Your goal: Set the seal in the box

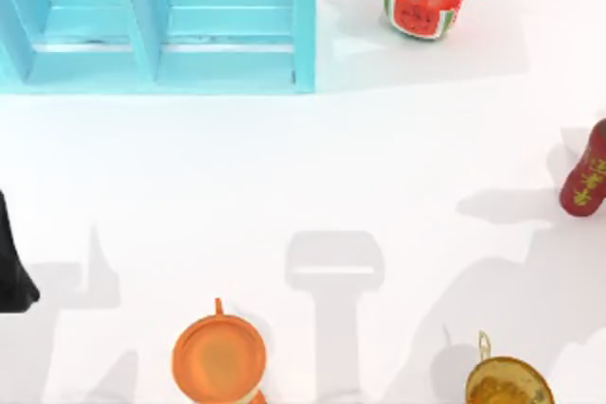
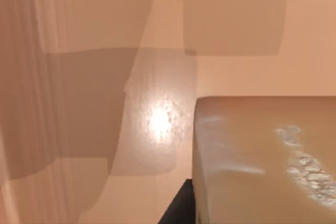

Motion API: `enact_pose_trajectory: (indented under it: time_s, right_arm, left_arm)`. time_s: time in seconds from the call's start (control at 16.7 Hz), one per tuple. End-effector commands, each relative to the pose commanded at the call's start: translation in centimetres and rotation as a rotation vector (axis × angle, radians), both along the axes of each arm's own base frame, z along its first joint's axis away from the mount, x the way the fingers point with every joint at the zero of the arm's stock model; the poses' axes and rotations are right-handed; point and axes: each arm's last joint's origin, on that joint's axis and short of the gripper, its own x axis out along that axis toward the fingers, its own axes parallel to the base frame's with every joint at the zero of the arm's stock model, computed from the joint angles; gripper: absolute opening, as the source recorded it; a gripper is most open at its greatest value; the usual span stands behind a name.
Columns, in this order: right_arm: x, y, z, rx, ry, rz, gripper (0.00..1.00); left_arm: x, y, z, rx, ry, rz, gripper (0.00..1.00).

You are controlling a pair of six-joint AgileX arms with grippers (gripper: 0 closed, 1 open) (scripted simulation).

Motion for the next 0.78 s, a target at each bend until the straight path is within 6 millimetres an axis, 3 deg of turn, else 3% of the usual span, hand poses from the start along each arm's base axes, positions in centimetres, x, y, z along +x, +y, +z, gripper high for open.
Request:
enact_pose_trajectory:
  time_s: [0.72, 0.78]
  right_arm:
    - [0.00, 0.00, 0.00, 0.000, 0.000, 0.000, 0.98]
    - [0.00, 0.00, 0.00, 0.000, 0.000, 0.000, 1.00]
  left_arm:
    - [0.00, 0.00, 0.00, 0.000, 0.000, 0.000, 1.00]
    - [0.00, 0.00, 0.00, 0.000, 0.000, 0.000, 1.00]
